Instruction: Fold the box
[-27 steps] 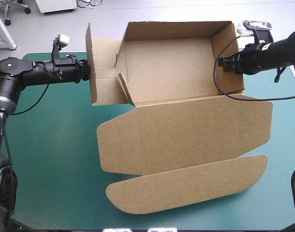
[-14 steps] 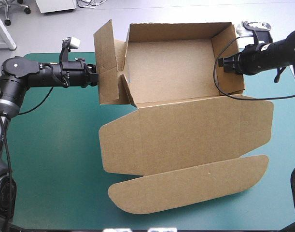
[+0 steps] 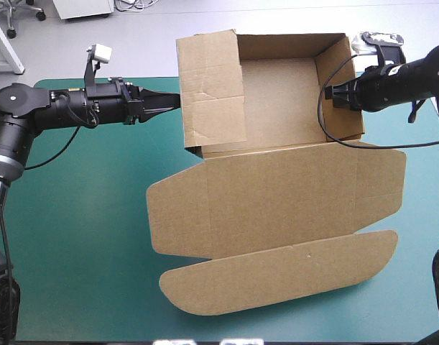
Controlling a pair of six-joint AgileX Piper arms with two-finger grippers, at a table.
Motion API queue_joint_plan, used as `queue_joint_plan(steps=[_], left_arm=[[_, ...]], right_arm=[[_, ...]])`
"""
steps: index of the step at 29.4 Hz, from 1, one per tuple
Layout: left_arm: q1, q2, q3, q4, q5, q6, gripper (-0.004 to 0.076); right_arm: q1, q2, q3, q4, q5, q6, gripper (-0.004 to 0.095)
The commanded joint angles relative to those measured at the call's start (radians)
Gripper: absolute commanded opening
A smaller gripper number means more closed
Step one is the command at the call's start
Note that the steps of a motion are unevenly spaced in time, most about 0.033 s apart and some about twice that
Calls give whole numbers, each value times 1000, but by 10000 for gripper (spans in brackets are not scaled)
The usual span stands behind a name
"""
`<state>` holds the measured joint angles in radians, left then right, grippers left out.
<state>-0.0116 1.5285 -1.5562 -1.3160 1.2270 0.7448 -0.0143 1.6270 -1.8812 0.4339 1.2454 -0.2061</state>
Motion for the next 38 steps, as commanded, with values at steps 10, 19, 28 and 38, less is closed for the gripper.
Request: queue_joint_plan(steps=[10, 19, 28, 38], left_arm=[[-129, -50, -99, 50, -46, -63, 347], [-216, -50, -211, 392, -102, -241, 347], [-274, -50, -240, 493, -147, -328, 347], [-365, -50, -240, 646, -220, -396, 347]], right_arm=[[-4, -42, -24, 35, -2, 17, -17], [-2, -42, -24, 35, -2, 22, -17], [6, -42, -24, 34, -2, 23, -17], [6, -42, -24, 34, -2, 25, -17]])
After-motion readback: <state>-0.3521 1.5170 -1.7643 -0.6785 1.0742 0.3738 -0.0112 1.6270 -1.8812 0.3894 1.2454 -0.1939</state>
